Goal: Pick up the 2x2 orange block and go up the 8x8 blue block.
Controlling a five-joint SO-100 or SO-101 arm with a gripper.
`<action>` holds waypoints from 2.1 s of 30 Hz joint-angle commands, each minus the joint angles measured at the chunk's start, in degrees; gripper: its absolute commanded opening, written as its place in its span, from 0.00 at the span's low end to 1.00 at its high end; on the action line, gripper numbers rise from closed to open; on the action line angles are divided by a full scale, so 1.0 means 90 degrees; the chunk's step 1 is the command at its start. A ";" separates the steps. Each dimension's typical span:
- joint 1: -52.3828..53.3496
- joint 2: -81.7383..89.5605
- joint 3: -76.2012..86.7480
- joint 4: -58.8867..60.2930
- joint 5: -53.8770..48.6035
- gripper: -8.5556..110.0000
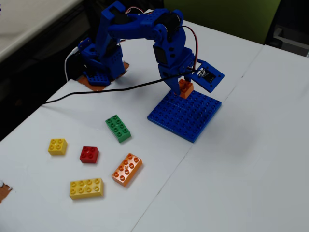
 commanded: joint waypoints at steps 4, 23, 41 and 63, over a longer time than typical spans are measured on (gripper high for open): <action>-0.0068 0.0059 -0.0322 0.0029 -0.0029 0.07; -0.0039 0.0020 -0.0303 0.0029 -0.0020 0.07; -0.0039 0.0049 -0.0293 0.0049 0.0029 0.07; -0.0029 0.0195 -0.0205 0.0059 0.0029 0.07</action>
